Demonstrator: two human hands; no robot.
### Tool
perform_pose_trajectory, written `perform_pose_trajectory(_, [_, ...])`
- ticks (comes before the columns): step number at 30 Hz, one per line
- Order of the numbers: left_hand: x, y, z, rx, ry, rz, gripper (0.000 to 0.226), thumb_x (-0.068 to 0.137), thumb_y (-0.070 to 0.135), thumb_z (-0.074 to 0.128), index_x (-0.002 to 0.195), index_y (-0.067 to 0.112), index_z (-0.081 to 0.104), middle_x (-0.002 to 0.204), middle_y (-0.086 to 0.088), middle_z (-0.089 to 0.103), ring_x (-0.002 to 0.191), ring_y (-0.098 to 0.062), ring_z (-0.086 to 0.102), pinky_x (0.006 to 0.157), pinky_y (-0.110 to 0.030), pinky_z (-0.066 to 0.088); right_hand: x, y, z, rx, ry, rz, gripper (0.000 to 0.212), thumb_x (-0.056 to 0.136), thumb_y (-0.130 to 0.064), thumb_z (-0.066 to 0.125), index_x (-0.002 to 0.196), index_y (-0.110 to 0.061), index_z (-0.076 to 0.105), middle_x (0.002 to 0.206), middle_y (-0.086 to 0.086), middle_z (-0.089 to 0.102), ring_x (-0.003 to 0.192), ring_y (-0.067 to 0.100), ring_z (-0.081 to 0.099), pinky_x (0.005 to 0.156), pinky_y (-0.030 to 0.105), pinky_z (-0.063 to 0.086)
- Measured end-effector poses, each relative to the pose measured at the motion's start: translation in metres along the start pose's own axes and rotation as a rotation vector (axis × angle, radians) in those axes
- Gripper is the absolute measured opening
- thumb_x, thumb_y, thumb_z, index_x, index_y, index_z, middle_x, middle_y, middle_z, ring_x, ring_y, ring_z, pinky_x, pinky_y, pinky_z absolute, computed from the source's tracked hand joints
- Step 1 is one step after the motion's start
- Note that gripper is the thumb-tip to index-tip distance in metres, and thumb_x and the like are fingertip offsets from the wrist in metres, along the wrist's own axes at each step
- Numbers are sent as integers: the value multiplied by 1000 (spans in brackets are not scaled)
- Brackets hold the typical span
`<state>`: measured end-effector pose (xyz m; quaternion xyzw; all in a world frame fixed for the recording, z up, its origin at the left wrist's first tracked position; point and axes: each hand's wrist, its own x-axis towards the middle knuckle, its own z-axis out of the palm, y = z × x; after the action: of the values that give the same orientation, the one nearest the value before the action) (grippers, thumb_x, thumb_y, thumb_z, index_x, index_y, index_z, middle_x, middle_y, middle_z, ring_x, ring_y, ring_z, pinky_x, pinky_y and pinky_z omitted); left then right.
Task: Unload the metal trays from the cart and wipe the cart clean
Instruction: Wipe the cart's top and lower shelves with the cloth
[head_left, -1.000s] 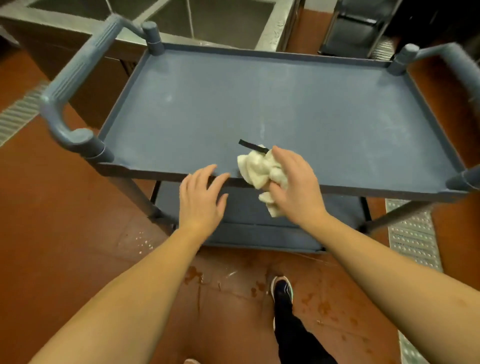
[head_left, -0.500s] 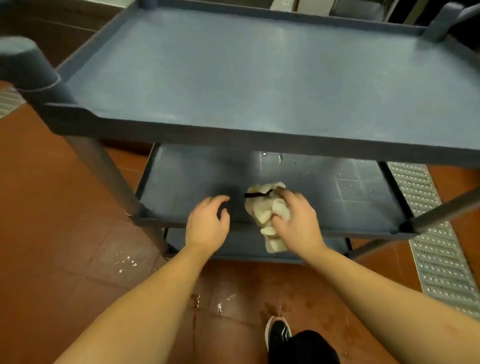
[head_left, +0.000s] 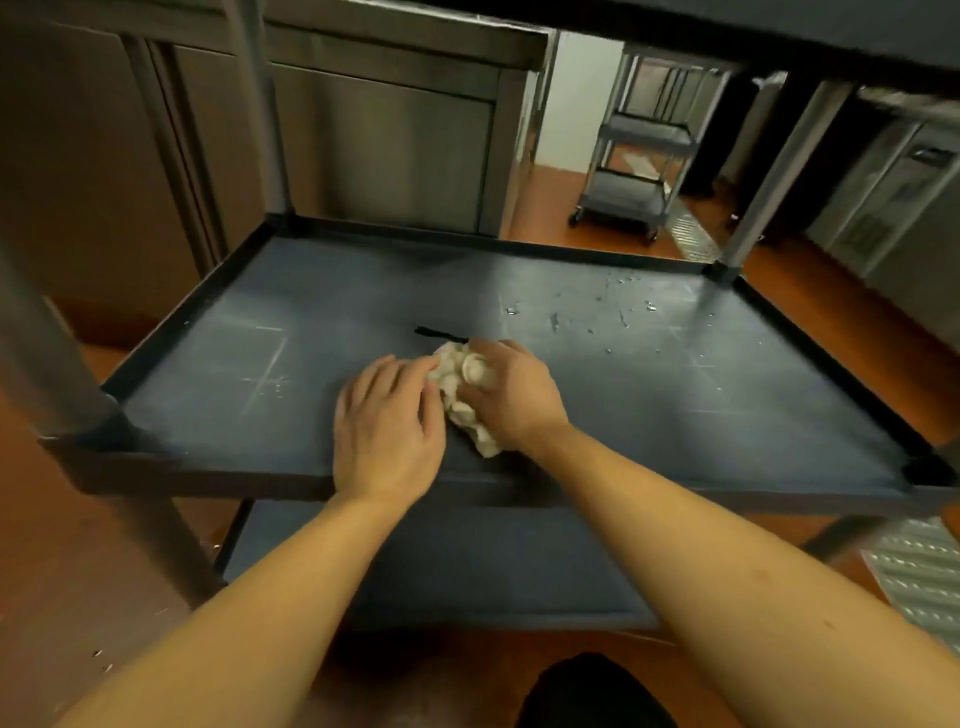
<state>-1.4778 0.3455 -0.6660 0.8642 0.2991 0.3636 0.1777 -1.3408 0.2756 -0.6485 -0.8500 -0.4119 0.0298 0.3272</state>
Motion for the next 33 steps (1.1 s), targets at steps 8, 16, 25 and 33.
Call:
perform_pose_trajectory(8, [13,-19,-8,100,-73,-47,35,94,37,48,125,22,54,125,-5,57,122,-28,45,98,-48,37,2,118,-103,-171,155,293,36,83,-30,66,118,-25,62,112,4,67,101,23,63,86,25,45])
perform_pose_trajectory(16, [18,-27,-11,103,-90,-53,39,93,45,46,126,26,51,129,-1,54,121,-26,45,97,-47,39,-36,208,-189,-310,352,515,22,87,-12,58,106,-20,64,87,3,65,71,20,60,61,34,51])
perform_pose_trajectory(25, [18,-26,-8,-24,-155,-66,48,89,61,34,127,36,47,131,7,50,121,-18,45,96,-41,41,-10,199,-180,-359,318,570,20,85,-22,62,100,-10,61,89,12,62,78,25,59,71,39,52])
perform_pose_trajectory(33, [18,-29,-11,-215,-126,-105,54,83,69,39,128,41,48,131,14,49,124,-10,43,99,-29,35,69,54,-36,-160,91,199,43,84,-48,52,117,-21,55,112,5,55,89,22,62,85,40,54])
